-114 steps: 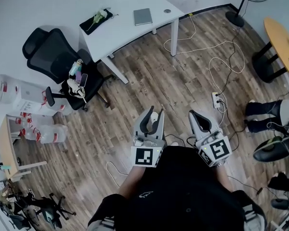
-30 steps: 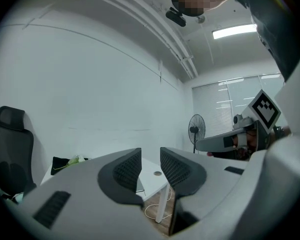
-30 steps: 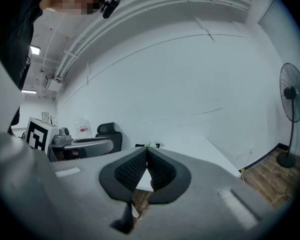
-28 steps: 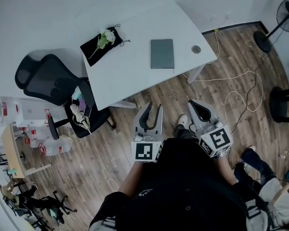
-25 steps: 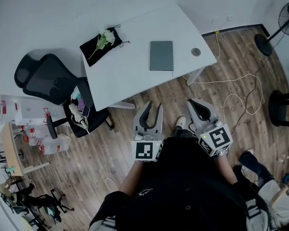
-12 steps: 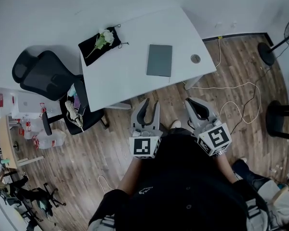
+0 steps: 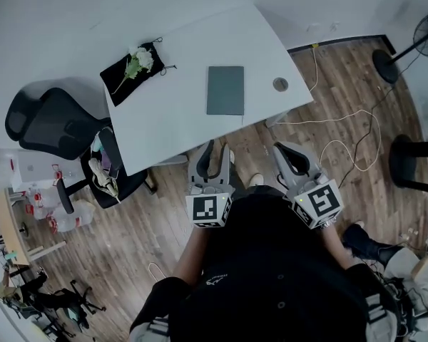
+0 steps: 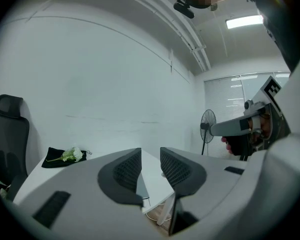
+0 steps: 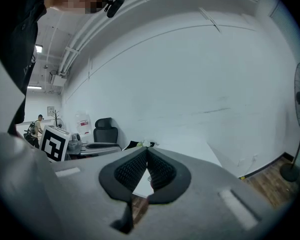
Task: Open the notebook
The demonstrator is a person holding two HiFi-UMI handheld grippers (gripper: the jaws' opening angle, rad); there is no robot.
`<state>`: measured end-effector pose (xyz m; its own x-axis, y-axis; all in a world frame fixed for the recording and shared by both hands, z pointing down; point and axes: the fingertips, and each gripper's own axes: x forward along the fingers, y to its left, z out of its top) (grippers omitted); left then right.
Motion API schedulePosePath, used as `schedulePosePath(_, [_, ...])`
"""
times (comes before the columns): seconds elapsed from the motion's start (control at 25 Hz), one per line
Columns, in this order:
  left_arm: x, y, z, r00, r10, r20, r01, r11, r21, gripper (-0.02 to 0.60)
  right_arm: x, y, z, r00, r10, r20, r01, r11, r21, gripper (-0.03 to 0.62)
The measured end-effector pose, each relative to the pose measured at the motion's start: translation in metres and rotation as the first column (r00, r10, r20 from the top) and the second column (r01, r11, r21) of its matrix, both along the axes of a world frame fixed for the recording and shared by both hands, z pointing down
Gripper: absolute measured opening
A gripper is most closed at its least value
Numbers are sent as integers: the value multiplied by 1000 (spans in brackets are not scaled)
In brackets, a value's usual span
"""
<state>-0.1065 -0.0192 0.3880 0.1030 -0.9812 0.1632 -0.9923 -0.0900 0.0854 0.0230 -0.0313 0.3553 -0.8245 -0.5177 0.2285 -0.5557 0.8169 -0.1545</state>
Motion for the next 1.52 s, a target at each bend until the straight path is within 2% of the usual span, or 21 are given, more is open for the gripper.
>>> schedulePosePath(0.24, [-16,-37,21,997,75,9,-74,996,-42,118,-12,-24,5,997,65,-33,-66,998,-16,5])
schedulePosePath(0.68, [-54,-93,61,986,164,-39,-168,978,-121,118,-51,-62,9,985,153,-83,-156,987,-32,5])
schedulePosePath(0.92, [-76,-109,98,976,204,-78,-215,957,-195,118,-75,-71,13,975,195,-104,-200,979,-35,5])
schedulePosePath(1.16, [-85,-118,138,963,241,-117,-265,924,-276,118,-87,-68,24,964,237,-122,-245,968,-50,5])
schedulePosePath(1.28, [-90,-121,159,960,224,-169,-268,908,-321,118,-91,-65,29,957,256,-137,-267,961,-68,5])
schedulePosePath(1.52, [-105,-131,207,956,120,-269,-230,874,-429,118,-100,-63,38,947,281,-153,-296,951,-89,5])
